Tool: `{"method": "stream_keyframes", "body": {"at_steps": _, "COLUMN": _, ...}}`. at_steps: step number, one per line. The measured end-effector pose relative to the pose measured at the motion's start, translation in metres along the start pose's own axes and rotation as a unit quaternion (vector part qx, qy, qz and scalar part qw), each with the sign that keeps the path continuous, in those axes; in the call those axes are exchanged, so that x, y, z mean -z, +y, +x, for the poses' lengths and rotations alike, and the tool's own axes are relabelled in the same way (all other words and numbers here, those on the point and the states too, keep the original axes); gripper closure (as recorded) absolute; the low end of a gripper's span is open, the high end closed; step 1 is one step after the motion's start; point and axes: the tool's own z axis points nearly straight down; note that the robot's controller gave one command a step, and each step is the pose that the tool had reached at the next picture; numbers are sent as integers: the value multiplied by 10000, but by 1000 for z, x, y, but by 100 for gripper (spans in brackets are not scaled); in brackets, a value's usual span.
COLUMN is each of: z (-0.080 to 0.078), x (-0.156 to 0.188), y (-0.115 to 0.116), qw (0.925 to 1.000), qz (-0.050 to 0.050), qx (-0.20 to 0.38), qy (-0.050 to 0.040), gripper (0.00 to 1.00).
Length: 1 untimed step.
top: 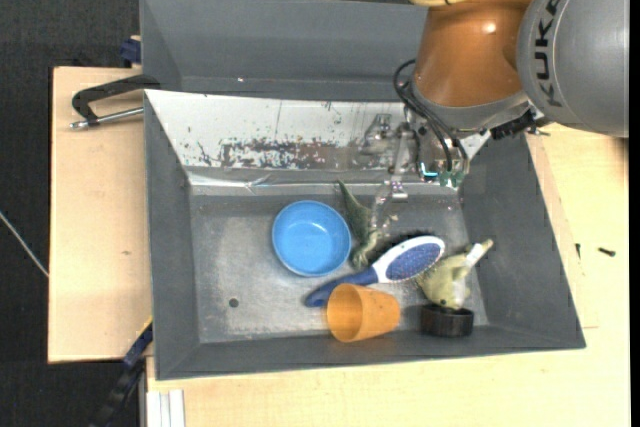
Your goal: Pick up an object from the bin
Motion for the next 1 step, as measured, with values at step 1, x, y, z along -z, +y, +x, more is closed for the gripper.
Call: {"method": "stream_keyframes", "body": {"at_steps": 1, "z": 24, "x": -122, "y": 40, "qw": 9985, "qz": -6, "qx": -540, "qy": -1, "gripper": 0}}
